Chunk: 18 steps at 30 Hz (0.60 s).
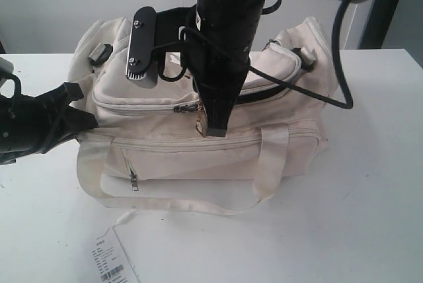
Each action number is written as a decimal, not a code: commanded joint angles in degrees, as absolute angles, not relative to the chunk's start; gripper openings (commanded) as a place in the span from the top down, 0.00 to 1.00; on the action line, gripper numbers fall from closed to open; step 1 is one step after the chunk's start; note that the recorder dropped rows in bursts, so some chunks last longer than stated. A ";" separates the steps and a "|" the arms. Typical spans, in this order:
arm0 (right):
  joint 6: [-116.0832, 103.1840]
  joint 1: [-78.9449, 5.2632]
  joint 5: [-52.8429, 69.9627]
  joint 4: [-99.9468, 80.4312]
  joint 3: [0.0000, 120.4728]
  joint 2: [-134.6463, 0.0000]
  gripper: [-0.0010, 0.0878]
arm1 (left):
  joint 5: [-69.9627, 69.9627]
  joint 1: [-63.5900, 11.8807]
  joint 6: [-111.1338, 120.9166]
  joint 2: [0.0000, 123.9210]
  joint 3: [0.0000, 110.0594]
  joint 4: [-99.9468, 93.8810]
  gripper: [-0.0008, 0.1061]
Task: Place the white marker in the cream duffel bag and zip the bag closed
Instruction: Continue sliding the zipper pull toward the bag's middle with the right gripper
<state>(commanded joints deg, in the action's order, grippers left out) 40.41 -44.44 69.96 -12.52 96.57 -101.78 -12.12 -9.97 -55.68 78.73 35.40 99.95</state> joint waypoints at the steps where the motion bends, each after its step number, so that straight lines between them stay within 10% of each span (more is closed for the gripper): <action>1: 40.41 -44.44 69.96 -12.52 96.57 -101.78 0.99 | -12.12 -9.97 -55.68 78.73 35.40 99.95 0.99; 18: 39.40 -44.44 69.96 -14.45 96.57 -101.78 0.99 | -12.12 -9.97 -55.68 78.73 35.40 99.95 0.99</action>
<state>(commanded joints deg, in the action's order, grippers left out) 39.40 -44.44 69.96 -14.45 96.57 -101.78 -12.12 -9.97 -55.68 78.73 35.40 99.95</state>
